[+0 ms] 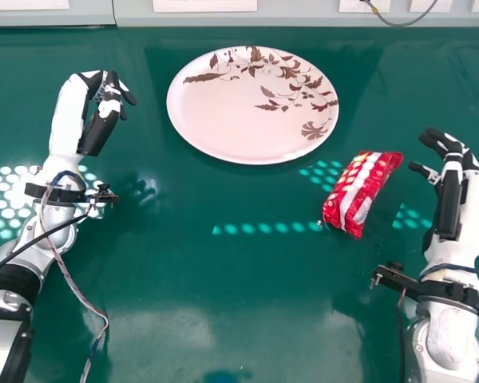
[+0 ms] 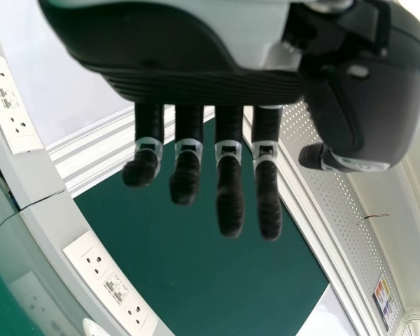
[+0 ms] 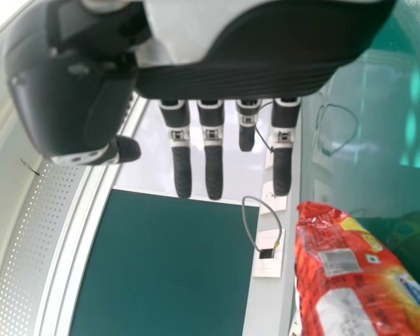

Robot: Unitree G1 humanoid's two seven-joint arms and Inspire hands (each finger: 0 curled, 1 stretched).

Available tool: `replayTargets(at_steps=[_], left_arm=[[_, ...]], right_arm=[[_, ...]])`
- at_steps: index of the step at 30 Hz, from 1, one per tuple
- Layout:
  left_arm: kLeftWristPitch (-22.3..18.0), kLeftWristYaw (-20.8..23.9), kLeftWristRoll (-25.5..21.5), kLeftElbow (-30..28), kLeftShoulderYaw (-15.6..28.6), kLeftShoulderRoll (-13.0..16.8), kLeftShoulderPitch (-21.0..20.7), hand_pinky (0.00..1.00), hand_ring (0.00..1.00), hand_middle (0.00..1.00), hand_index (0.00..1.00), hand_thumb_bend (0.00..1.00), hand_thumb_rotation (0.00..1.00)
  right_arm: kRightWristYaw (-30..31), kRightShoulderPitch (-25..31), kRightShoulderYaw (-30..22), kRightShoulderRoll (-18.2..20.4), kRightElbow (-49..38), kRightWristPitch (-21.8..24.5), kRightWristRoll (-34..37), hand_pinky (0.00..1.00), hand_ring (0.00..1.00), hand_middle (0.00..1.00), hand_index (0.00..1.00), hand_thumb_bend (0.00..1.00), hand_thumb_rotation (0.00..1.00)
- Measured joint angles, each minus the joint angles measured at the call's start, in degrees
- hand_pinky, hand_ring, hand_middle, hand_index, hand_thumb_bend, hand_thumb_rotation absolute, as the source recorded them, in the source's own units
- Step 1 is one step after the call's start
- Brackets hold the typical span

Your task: Pick up biscuit and place it in the plate

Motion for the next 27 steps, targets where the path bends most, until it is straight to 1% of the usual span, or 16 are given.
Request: replayTargets(at_steps=[3, 5, 14, 17, 18, 21, 22, 23, 25, 27], left_arm=[[0.0, 0.2, 0.0, 0.0, 0.0, 0.0, 0.0, 0.09, 0.13, 0.22, 0.35, 0.29, 0.25], [-0.1, 0.2, 0.0, 0.0, 0.0, 0.0, 0.0, 0.08, 0.13, 0.22, 0.35, 0.29, 0.26], [-0.1, 0.4, 0.0, 0.1, 0.0, 0.0, 0.0, 0.1, 0.14, 0.23, 0.35, 0.29, 0.26], [-0.1, 0.5, 0.0, 0.1, 0.0, 0.0, 0.0, 0.1, 0.14, 0.23, 0.35, 0.29, 0.28], [-0.1, 0.5, 0.0, 0.1, 0.0, 0.0, 0.0, 0.09, 0.14, 0.22, 0.35, 0.29, 0.28], [-0.1, 0.5, 0.0, 0.1, 0.0, 0.1, 0.0, 0.09, 0.13, 0.22, 0.35, 0.29, 0.28], [-0.1, 0.5, 0.0, 0.1, 0.0, 0.1, 0.0, 0.08, 0.13, 0.22, 0.35, 0.29, 0.28], [-0.1, 0.5, 0.0, 0.1, 0.0, 0.1, 0.0, 0.08, 0.12, 0.21, 0.35, 0.29, 0.28], [-0.1, 0.5, 0.0, 0.1, 0.0, 0.1, 0.0, 0.08, 0.12, 0.21, 0.35, 0.29, 0.27], [-0.1, 0.5, 0.1, 0.1, 0.0, 0.1, 0.0, 0.08, 0.12, 0.21, 0.34, 0.29, 0.28]], right_arm=[[0.0, 0.0, 0.0, 0.0, 0.0, 0.0, 0.2, 0.64, 0.74, 0.75, 0.74, 0.4, 0.22], [0.0, 0.0, 0.0, 0.0, 0.0, 0.0, 0.2, 0.63, 0.73, 0.75, 0.73, 0.4, 0.22], [0.0, 0.2, 0.0, 0.1, 0.0, 0.0, 0.0, 0.64, 0.73, 0.75, 0.74, 0.41, 0.25], [0.0, 0.3, -0.1, 0.1, 0.0, 0.0, 0.0, 0.62, 0.73, 0.75, 0.74, 0.43, 0.23], [0.1, 0.3, -0.3, -0.1, -0.2, 0.0, 0.0, 0.63, 0.73, 0.75, 0.74, 0.45, 0.2], [1.5, 0.4, -1.9, -2.3, -1.2, -0.2, 0.9, 0.68, 0.75, 0.77, 0.75, 0.5, 0.23], [1.8, 0.4, -2.4, -2.9, -1.7, -0.4, 1.1, 0.68, 0.75, 0.77, 0.75, 0.54, 0.27], [2.2, 0.4, -3.0, -3.7, -2.1, -0.6, 1.1, 0.68, 0.75, 0.77, 0.75, 0.55, 0.28], [3.1, 0.5, -4.0, -5.3, -2.7, -0.7, 1.2, 0.67, 0.76, 0.78, 0.76, 0.59, 0.31], [4.7, 0.9, -4.8, -6.9, -3.9, -0.7, 2.0, 0.67, 0.77, 0.8, 0.79, 0.62, 0.31]])
